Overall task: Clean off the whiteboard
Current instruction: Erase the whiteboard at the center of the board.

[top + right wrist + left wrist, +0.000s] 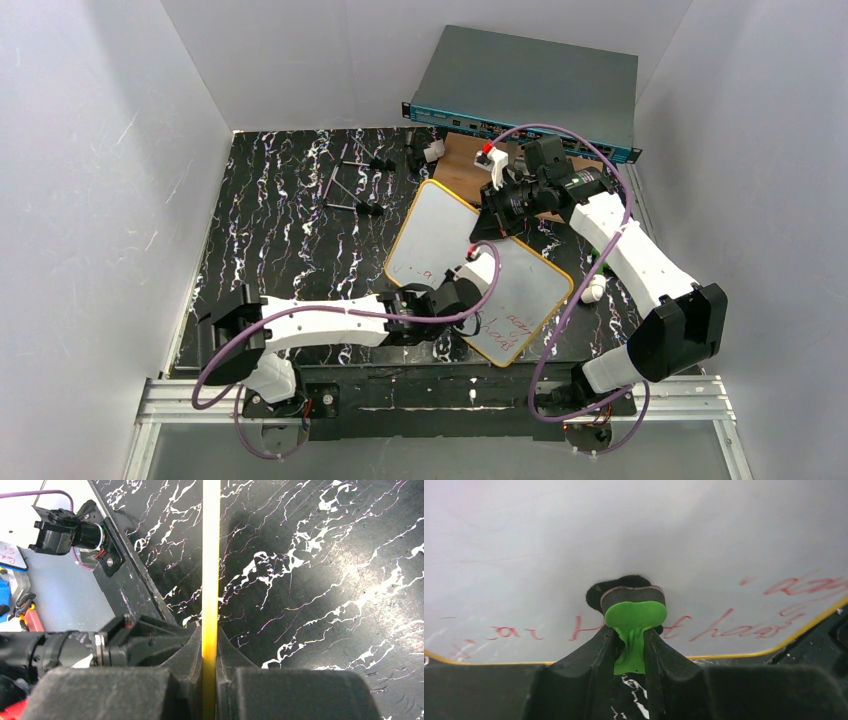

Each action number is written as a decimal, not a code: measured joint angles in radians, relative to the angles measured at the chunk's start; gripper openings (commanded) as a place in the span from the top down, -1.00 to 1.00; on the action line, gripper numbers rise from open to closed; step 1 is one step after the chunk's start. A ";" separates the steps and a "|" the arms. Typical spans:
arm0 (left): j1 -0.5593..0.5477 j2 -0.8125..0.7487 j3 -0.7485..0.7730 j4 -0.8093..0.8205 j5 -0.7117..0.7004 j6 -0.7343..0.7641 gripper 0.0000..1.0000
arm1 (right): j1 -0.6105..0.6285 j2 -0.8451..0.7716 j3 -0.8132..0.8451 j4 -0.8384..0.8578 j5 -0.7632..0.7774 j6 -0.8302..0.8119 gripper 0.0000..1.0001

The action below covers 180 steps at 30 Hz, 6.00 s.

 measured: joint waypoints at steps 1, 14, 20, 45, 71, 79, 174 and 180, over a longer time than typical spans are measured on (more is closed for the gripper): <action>0.008 -0.011 -0.001 -0.006 -0.004 -0.001 1.00 | 0.000 0.000 0.000 0.000 0.000 0.000 0.97; -0.133 0.097 0.001 0.111 0.068 0.068 1.00 | 0.002 -0.002 -0.013 -0.001 -0.008 0.000 0.97; -0.087 0.062 -0.015 0.090 0.050 0.042 1.00 | 0.002 -0.002 -0.013 0.000 -0.007 0.000 0.97; -0.122 0.078 -0.068 0.225 0.066 0.085 1.00 | 0.002 -0.003 -0.013 0.001 -0.008 0.000 0.97; -0.089 0.059 -0.046 0.244 0.128 0.103 1.00 | 0.001 -0.008 -0.014 -0.001 -0.004 0.000 0.97; -0.135 0.142 0.049 0.207 0.136 0.119 1.00 | 0.001 -0.009 -0.014 -0.006 -0.004 -0.003 0.97; -0.021 0.139 0.162 0.079 0.390 0.153 1.00 | -0.014 -0.024 -0.014 0.012 0.012 -0.001 0.97; -0.048 0.161 0.161 0.098 0.430 0.166 1.00 | -0.013 -0.024 -0.014 -0.005 0.012 0.000 0.97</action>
